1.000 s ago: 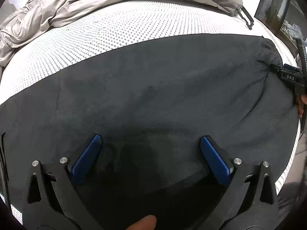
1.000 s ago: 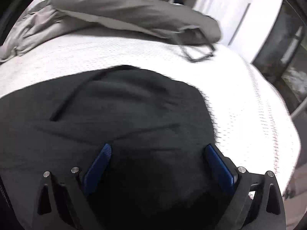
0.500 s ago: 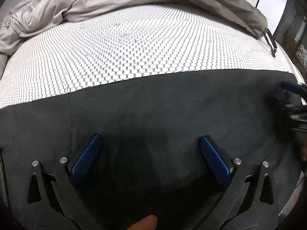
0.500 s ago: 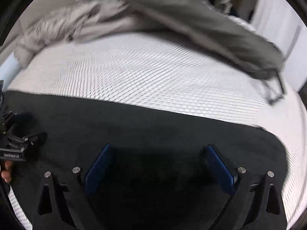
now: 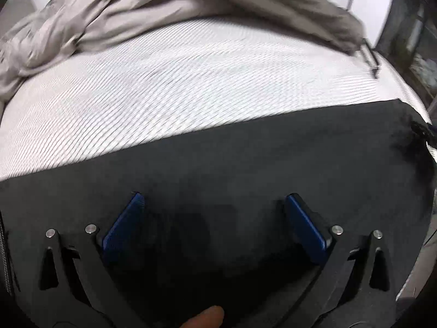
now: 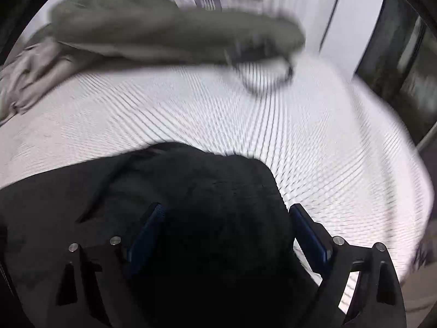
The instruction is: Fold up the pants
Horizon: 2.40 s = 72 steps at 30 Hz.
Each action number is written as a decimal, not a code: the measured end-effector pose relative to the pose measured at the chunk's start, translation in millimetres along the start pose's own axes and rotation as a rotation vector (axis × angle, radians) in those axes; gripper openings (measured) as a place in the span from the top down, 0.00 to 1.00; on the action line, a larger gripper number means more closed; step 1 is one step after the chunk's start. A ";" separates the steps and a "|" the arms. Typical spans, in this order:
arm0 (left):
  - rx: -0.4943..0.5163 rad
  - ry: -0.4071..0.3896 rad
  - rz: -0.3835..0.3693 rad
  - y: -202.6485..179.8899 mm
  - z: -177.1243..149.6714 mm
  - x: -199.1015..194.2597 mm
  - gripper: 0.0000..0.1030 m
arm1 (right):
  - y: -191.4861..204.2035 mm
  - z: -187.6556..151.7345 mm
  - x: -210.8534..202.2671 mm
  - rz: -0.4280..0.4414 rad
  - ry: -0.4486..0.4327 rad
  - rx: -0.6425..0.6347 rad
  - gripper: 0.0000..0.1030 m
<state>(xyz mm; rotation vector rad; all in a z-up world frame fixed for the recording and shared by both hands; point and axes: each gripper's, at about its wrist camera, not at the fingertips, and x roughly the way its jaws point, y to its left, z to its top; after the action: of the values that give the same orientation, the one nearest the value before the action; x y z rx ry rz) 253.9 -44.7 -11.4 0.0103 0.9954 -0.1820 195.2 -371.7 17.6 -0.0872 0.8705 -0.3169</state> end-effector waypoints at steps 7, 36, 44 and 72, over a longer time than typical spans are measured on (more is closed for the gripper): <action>-0.007 0.054 0.016 -26.9 13.0 33.7 0.00 | 90.3 -29.3 -35.2 0.198 -0.037 -0.214 0.02; -0.106 0.031 0.273 116.2 -50.6 -25.2 0.00 | 90.5 -48.1 4.8 0.194 0.048 -0.337 0.02; -0.125 -0.013 0.203 130.1 -72.3 -60.3 0.01 | 70.6 -60.9 16.1 0.251 0.056 -0.263 0.01; -0.517 -0.060 0.407 275.3 -154.7 -147.1 0.57 | 80.7 -63.6 -1.1 0.254 0.059 -0.269 0.01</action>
<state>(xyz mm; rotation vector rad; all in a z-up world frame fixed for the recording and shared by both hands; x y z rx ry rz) 90.3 262.3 6.5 -0.2617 0.9371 0.4473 165.3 -291.3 -38.9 -0.2154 0.9678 0.0361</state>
